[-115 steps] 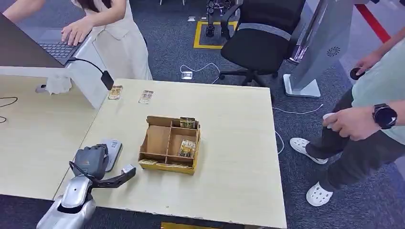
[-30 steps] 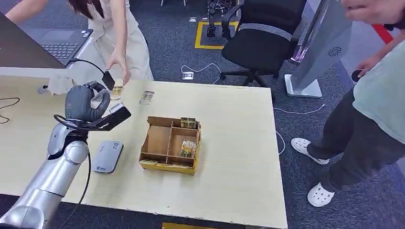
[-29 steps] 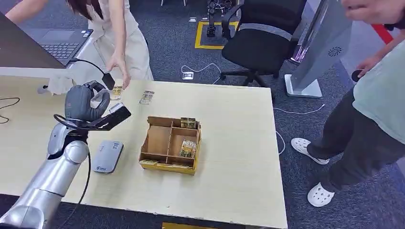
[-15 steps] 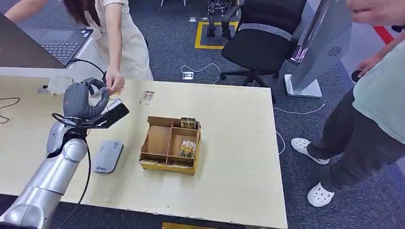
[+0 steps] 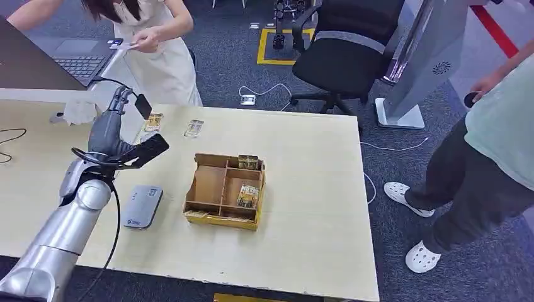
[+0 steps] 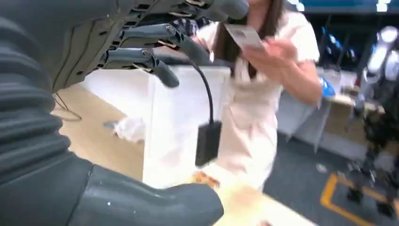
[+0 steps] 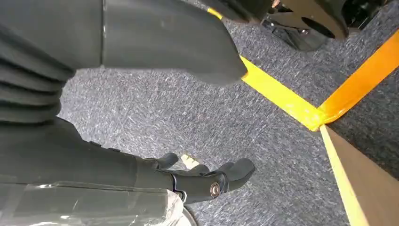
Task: Pass the card to the sensor for recognition and then transmit it.
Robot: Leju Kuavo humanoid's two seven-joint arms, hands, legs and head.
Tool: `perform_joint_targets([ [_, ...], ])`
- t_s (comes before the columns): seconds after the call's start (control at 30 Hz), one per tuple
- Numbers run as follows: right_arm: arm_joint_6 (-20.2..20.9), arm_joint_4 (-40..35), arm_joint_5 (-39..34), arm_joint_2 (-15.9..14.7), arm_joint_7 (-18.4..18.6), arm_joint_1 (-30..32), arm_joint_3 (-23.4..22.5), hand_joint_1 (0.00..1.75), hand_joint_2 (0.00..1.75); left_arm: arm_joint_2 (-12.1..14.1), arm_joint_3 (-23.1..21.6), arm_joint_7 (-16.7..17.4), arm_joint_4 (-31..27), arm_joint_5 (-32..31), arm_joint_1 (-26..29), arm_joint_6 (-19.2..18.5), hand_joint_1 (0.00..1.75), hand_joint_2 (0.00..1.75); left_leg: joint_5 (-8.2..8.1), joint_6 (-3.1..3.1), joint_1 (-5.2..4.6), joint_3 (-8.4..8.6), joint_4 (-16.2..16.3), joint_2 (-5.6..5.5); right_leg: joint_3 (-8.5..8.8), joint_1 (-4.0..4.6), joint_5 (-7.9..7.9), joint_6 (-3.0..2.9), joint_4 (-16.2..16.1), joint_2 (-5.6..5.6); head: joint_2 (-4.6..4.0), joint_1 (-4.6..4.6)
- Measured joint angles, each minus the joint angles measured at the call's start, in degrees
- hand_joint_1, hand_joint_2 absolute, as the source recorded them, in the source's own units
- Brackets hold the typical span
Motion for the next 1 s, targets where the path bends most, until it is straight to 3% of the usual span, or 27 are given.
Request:
perform_joint_targets([
  [0.07, -0.44, -0.2, -0.15, 0.0, 0.55, 0.29, -0.09, 0.0, 0.0, 1.4, -0.35, -0.26, -1.77, 3.74, 0.04, -9.14, 0.0, 1.75, 0.0, 0.0, 0.0, -0.01, 0.0, 0.03, -0.02, 0.0, 0.0, 0.0, 0.0, 0.03, 0.0, 0.0],
  [0.13, -0.65, -0.28, -0.44, 0.0, 0.52, 0.59, -0.11, 0.0, 0.0, 2.69, -1.36, -0.72, -3.98, 5.99, 0.2, -15.69, 0.0, 1.75, 0.0, 0.0, 0.0, -0.04, 0.01, 0.02, -0.05, 0.0, 0.0, 0.0, 0.0, 0.02, 0.0, -0.02],
  [0.2, -0.39, -0.15, -1.22, -0.04, -0.7, 0.68, -0.11, 0.0, 0.0, 5.08, -4.09, -1.73, -6.85, 6.75, -0.2, -24.54, 0.0, 1.75, 0.0, 0.0, 0.01, -0.07, 0.01, 0.03, -0.09, 0.02, 0.0, 0.0, 0.0, 0.04, 0.0, 0.02],
  [0.27, -0.07, 0.39, -1.97, -0.09, -1.99, 0.68, -0.13, 0.0, 0.0, 7.73, -8.03, -2.18, -10.28, 6.36, -0.83, -29.47, 0.0, 1.75, 0.0, 0.0, 0.01, -0.09, 0.03, 0.1, -0.15, 0.02, 0.01, 0.01, 0.0, 0.1, 0.0, -0.02],
  [0.33, -0.04, 0.9, -2.62, -0.09, -2.76, 0.76, -0.13, 0.0, 0.0, 10.3, -12.67, -2.75, -14.04, 4.4, -2.22, -31.47, 0.0, 1.75, 0.0, 0.0, 0.01, -0.14, 0.06, 0.08, -0.18, 0.02, 0.02, 0.03, 0.0, 0.05, 0.0, -0.02],
  [0.47, -0.15, 1.44, -3.32, -0.07, -3.17, 0.7, -0.17, 0.0, 0.0, 13.05, -22.35, -1.44, -21.4, 1.83, -4.14, -30.78, 0.0, 1.75, -0.01, 0.01, 0.0, -0.18, 0.06, 0.09, -0.17, 0.0, 0.03, 0.05, 0.0, 0.07, 0.0, 0.0],
  [0.67, -0.26, 1.68, -3.8, 0.0, -2.98, 0.58, -0.2, 0.0, 0.0, 13.61, -31.86, 0.89, -27.86, -2.6, -3.51, -24.63, 0.0, 1.75, -0.03, 0.04, -0.02, -0.2, 0.08, 0.1, -0.17, -0.02, 0.05, 0.08, 0.0, 0.08, 0.0, -0.02],
  [1.0, -1.44, 1.38, -3.58, 0.52, -0.7, 0.97, -0.68, 0.0, 0.0, 13.4, -36.15, 6.57, -31.69, -9.85, 2.63, -17.02, 0.0, 1.75, -0.03, 0.04, -0.01, -0.2, 0.08, 0.11, -0.19, -0.01, 0.05, 0.08, 0.0, 0.09, 0.0, 0.0],
])
